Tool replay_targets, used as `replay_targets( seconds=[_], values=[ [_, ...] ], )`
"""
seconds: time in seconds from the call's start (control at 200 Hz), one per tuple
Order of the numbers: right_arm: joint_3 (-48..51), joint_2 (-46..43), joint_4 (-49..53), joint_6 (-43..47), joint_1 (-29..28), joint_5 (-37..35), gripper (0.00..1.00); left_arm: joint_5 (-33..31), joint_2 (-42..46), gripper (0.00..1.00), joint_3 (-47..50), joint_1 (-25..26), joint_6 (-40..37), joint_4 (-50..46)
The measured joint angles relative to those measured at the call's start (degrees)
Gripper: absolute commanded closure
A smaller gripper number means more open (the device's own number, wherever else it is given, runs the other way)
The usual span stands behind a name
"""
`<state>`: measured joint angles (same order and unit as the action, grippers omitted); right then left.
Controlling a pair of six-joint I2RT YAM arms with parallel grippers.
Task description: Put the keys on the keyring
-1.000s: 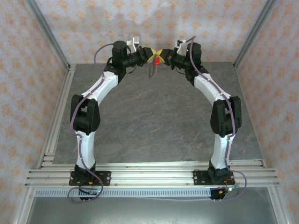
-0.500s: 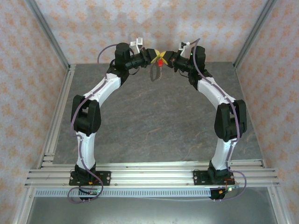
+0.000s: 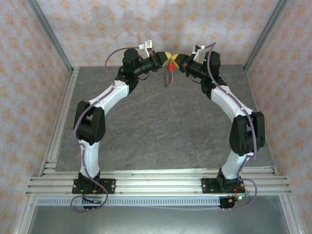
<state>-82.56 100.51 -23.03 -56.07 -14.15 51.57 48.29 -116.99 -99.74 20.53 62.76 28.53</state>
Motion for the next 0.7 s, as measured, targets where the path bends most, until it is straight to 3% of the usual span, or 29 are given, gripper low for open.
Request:
replay_targets(
  seconds=[0.19, 0.365, 0.455, 0.701],
  values=[
    [0.8, -0.5, -0.4, -0.5, 0.0, -1.2, 1.0, -1.1, 0.0, 1.0, 0.2, 0.4, 0.2, 0.1],
    [1.6, -0.9, -0.3, -0.6, -0.1, -2.3, 1.0, -1.2, 0.0, 0.87, 0.5, 0.5, 0.0, -0.2],
    [1.7, -1.1, 0.0, -0.4, -0.3, -3.0, 1.0, -1.4, 0.2, 0.86, 0.7, 0.7, -0.5, -0.8],
    [1.7, -1.4, 0.7, -0.4, -0.4, -3.6, 1.0, -2.2, 1.3, 1.0, 1.0, 0.8, -3.0, -3.0]
  ],
)
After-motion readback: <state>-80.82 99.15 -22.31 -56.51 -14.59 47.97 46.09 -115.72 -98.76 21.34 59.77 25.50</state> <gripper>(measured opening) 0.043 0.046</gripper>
